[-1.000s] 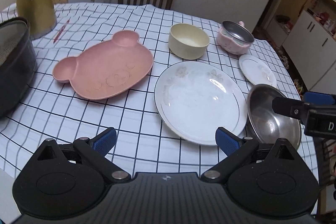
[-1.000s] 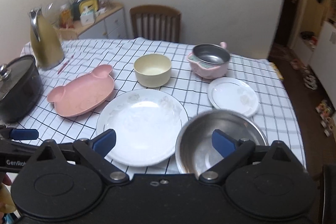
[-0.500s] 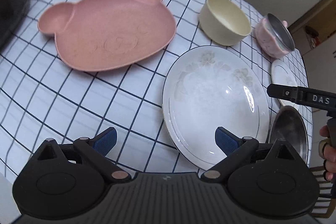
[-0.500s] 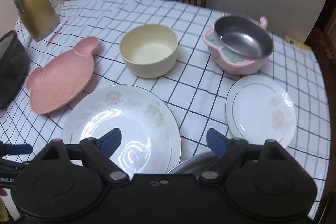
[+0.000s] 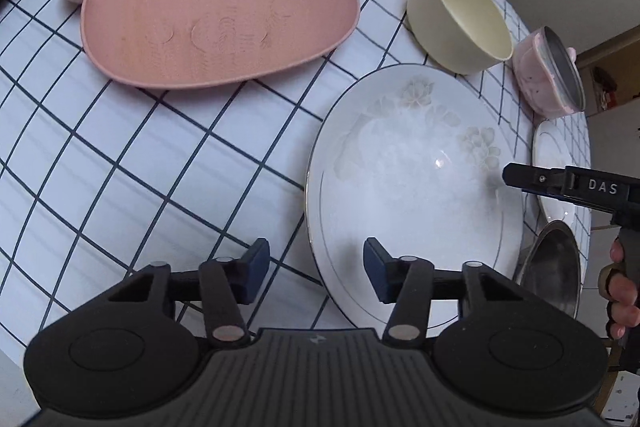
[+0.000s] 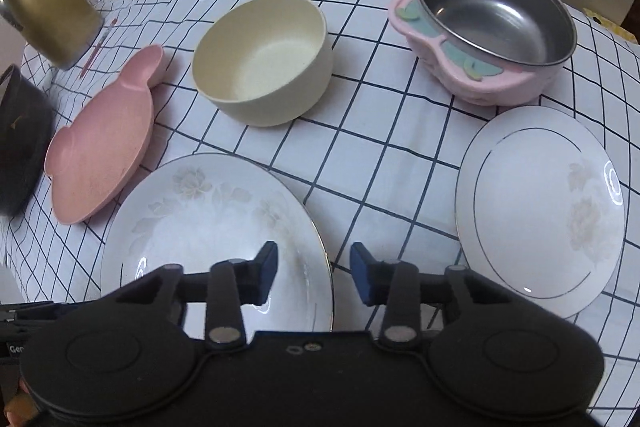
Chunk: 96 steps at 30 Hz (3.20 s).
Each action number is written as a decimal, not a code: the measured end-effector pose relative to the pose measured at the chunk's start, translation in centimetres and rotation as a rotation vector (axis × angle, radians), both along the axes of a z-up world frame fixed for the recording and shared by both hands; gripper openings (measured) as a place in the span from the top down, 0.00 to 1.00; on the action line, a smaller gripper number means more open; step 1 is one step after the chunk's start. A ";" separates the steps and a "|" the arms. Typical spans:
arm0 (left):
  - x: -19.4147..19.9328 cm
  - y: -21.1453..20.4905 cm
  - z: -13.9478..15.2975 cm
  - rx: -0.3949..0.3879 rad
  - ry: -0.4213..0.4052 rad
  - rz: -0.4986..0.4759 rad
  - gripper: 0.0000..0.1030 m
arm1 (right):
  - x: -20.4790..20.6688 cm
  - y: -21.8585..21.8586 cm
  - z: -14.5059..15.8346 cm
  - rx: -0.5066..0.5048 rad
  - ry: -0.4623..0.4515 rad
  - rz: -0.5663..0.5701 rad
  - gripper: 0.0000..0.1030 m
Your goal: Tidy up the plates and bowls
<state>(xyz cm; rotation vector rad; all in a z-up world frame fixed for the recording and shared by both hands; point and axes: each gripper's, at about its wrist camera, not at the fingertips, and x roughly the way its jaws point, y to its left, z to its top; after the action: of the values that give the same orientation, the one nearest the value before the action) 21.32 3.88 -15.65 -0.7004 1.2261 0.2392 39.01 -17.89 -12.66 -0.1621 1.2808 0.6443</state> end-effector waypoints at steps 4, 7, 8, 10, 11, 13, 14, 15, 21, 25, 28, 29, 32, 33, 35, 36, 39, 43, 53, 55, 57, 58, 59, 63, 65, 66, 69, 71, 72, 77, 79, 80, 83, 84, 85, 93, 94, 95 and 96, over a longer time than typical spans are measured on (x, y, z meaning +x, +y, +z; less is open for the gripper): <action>-0.1 0.1 -0.3 -0.007 0.010 0.011 0.64 | 0.3 -0.2 -0.4 0.009 0.019 0.018 0.74; 0.1 0.1 -0.5 -0.016 0.008 0.011 0.72 | 0.3 -0.2 -0.7 0.013 0.029 0.031 0.78; 0.1 0.1 -0.4 -0.020 0.005 0.011 0.74 | 0.3 -0.3 -0.8 0.014 0.031 0.033 0.79; 0.2 0.1 -0.4 -0.027 -0.003 0.011 0.78 | 0.3 -0.3 -0.9 0.013 0.032 0.037 0.81; 0.2 0.1 -0.3 -0.029 -0.009 0.011 0.79 | 0.3 -0.4 -1.0 0.015 0.034 0.038 0.82; 0.3 0.1 -0.4 -0.037 -0.014 0.009 0.86 | 0.4 -0.5 -1.1 0.017 0.038 0.042 0.83; 0.3 0.2 -0.5 -0.039 -0.014 0.012 0.86 | 0.4 -0.6 -1.3 0.017 0.043 0.043 0.84; 0.2 0.2 -0.5 -0.041 -0.015 0.016 0.87 | 0.3 -0.6 -1.4 0.017 0.047 0.045 0.84; 0.3 0.4 -0.5 -0.043 -0.020 0.012 0.88 | 0.0 -0.9 -1.7 0.018 0.039 0.031 0.87; 0.0 0.5 -0.2 -0.020 -0.029 0.003 0.88 | -0.2 -0.9 -1.7 0.023 0.037 0.014 0.87; -0.5 1.2 -0.2 -0.024 -0.034 0.016 0.88 | -0.7 -0.7 -1.5 0.026 0.032 0.015 0.88; -0.6 1.4 -0.2 -0.025 -0.036 0.019 0.88 | -0.9 -0.6 -1.3 0.030 0.030 0.017 0.89; -1.3 2.0 0.0 -0.027 -0.056 0.006 0.88 | -1.5 -0.1 -0.9 0.038 0.024 0.027 0.90; -1.6 2.3 0.0 -0.031 -0.059 0.002 0.88 | -1.7 0.0 -0.8 0.038 0.026 0.020 0.90; -2.1 2.9 -0.1 -0.046 -0.070 -0.013 0.88 | -2.2 0.3 -0.5 0.039 0.026 0.008 0.91; -2.4 3.2 -0.1 -0.053 -0.075 -0.016 0.88 | -2.6 0.5 -0.3 0.039 0.022 0.005 0.91; -3.6 4.3 0.0 -0.067 -0.094 -0.035 0.88 | -3.8 0.9 0.3 0.048 0.019 -0.010 0.92; -5.2 5.5 0.4 -0.072 -0.116 -0.068 0.88 | -6.3 1.5 1.3 0.042 0.000 -0.030 0.92; -8.1 6.9 0.5 -0.042 -0.116 -0.173 0.88 | -13.5 1.0 1.7 0.055 0.014 -0.110 0.93; -8.6 6.8 0.5 -0.033 -0.114 -0.203 0.88 | -14.9 0.5 1.4 0.065 0.021 -0.124 0.93; -9.0 6.5 0.4 -0.022 -0.109 -0.230 0.88 | -16.1 -0.1 1.1 0.077 0.037 -0.149 0.93; -9.3 6.4 0.4 -0.014 -0.105 -0.244 0.88 | -16.9 -0.2 1.0 0.080 0.037 -0.155 0.93; -9.6 6.3 0.3 -0.005 -0.100 -0.257 0.88 | -17.6 -0.5 0.8 0.084 0.039 -0.164 0.93; -10.3 5.6 0.4 0.035 -0.102 -0.303 0.88 | -20.2 -1.5 -0.2 0.109 0.054 -0.206 0.92; -10.5 5.4 0.4 0.048 -0.102 -0.318 0.88 | -21.1 -1.8 -0.6 0.117 0.053 -0.216 0.92; -10.6 5.2 0.4 0.056 -0.101 -0.325 0.88 | -21.5 -1.9 -0.8 0.116 0.052 -0.221 0.92; -11.0 4.8 0.4 0.071 -0.101 -0.346 0.88 | -22.4 -2.2 -1.3 0.119 0.054 -0.234 0.92; -11.2 4.5 0.4 0.081 -0.095 -0.356 0.88 | -22.8 -2.3 -1.7 0.114 0.058 -0.239 0.91; -11.3 4.4 0.4 0.087 -0.095 -0.360 0.88 | -23.1 -2.4 -1.9 0.112 0.062 -0.244 0.91; -11.4 4.2 0.4 0.107 -0.103 -0.377 0.87 | -24.2 -2.5 -2.5 0.104 0.060 -0.255 0.91; -11.4 4.3 0.4 0.109 -0.109 -0.383 0.87 | -24.4 -2.5 -2.5 0.105 0.051 -0.255 0.91; -11.4 4.2 0.3 0.111 -0.112 -0.389 0.87 | -24.4 -2.5 -2.5 0.107 0.053 -0.261 0.90; -11.5 4.2 0.4 0.121 -0.123 -0.395 0.87 | -24.3 -2.4 -2.5 0.103 0.052 -0.267 0.90; -11.5 4.1 0.5 0.137 -0.130 -0.401 0.87 | -24.4 -2.4 -2.4 0.100 0.050 -0.268 0.90; -11.5 4.0 0.7 0.155 -0.137 -0.404 0.87 | -24.4 -2.4 -2.4 0.097 0.045 -0.270 0.89; -11.9 4.3 1.7 0.201 -0.161 -0.410 0.87 | -24.6 -2.5 -1.1 0.048 -0.019 -0.286 0.78; -12.0 4.2 2.0 0.210 -0.168 -0.416 0.87 | -24.6 -2.4 -0.8 0.045 -0.029 -0.283 0.77; -12.0 4.2 2.4 0.213 -0.176 -0.422 0.86 | -24.6 -2.3 -0.4 0.046 -0.040 -0.276 0.76; -12.1 4.2 2.8 0.219 -0.187 -0.428 0.86 | -24.6 -2.2 0.1 0.048 -0.053 -0.268 0.75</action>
<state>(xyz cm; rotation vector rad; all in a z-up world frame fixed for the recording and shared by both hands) 9.23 8.06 -12.85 -0.2538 1.1201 -0.0470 14.39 -20.07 -12.59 0.0323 1.2094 0.4367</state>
